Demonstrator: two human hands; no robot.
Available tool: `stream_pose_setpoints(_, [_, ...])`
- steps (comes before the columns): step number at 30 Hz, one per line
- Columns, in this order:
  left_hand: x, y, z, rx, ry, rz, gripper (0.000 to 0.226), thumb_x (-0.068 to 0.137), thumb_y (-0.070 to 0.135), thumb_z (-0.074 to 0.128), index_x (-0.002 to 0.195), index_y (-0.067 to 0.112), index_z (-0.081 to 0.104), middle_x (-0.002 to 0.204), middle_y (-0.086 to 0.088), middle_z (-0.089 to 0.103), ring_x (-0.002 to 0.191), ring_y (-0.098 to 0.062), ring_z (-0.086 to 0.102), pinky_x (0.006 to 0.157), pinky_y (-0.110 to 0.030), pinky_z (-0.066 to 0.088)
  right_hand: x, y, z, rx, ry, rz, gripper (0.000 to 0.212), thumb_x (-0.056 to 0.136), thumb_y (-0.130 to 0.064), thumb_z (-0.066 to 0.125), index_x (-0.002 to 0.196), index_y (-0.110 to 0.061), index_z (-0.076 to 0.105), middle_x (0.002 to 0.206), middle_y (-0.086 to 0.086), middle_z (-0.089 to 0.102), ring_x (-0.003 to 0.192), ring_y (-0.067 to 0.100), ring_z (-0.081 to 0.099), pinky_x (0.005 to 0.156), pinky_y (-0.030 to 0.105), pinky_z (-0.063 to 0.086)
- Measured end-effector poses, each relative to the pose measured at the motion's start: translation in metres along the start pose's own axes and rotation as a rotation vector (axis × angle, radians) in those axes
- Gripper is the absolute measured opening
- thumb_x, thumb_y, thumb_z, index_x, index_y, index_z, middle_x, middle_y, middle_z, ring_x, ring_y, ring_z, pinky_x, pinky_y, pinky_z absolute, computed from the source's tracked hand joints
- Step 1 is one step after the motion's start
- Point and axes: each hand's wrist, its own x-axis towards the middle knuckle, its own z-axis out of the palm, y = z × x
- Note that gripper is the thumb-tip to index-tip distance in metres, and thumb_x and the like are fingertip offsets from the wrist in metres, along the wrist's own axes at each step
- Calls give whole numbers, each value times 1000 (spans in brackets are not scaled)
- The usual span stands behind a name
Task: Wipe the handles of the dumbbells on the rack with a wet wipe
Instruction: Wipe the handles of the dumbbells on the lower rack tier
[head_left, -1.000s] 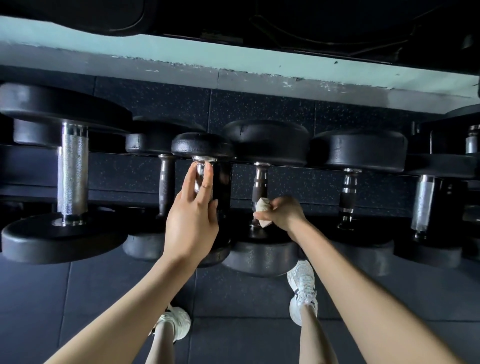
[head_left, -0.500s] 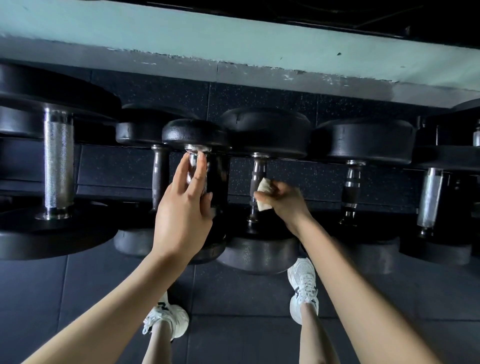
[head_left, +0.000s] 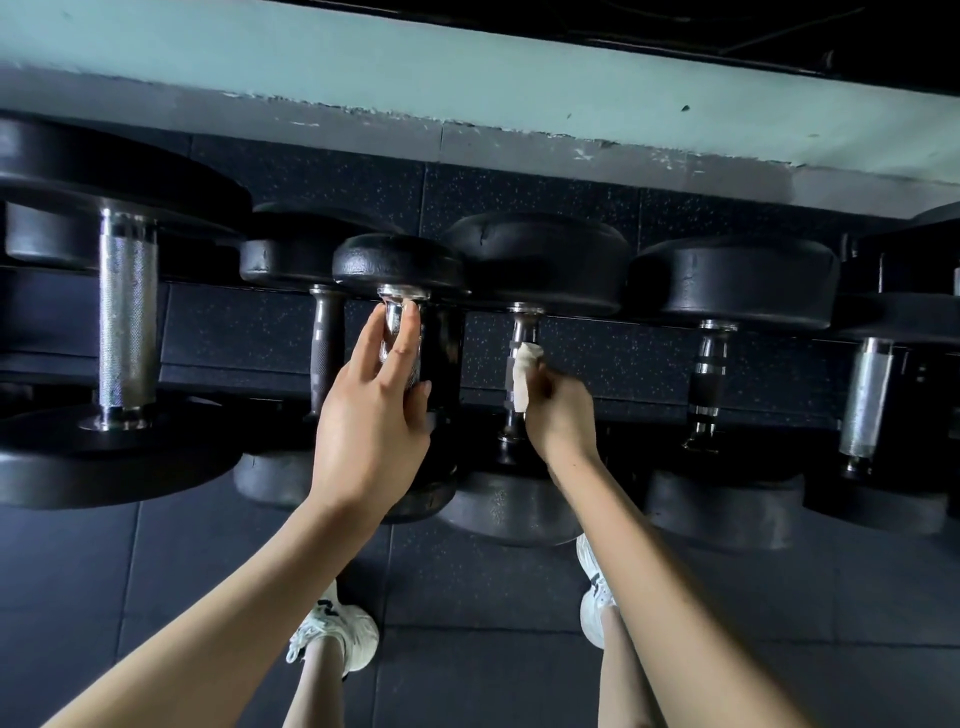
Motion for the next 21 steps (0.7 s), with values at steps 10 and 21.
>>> stream_pose_setpoints(10, [0, 1, 0, 17, -12, -19, 68, 86, 6, 62, 147, 16, 33, 152, -12, 32, 124, -33, 50, 82, -34, 49, 11, 0, -3, 189, 26, 129, 40, 93, -22, 55, 53, -14, 53, 49, -7, 50, 43, -1, 45, 49, 21, 35])
stream_pose_setpoints(21, [1, 3, -1, 27, -19, -33, 68, 86, 5, 62, 147, 17, 34, 151, -13, 33, 123, -32, 50, 80, -32, 48, 37, -32, 16, -53, 284, 121, 34, 96, -28, 49, 89, -1, 67, 93, 18, 69, 91, 32, 62, 67, 30, 32])
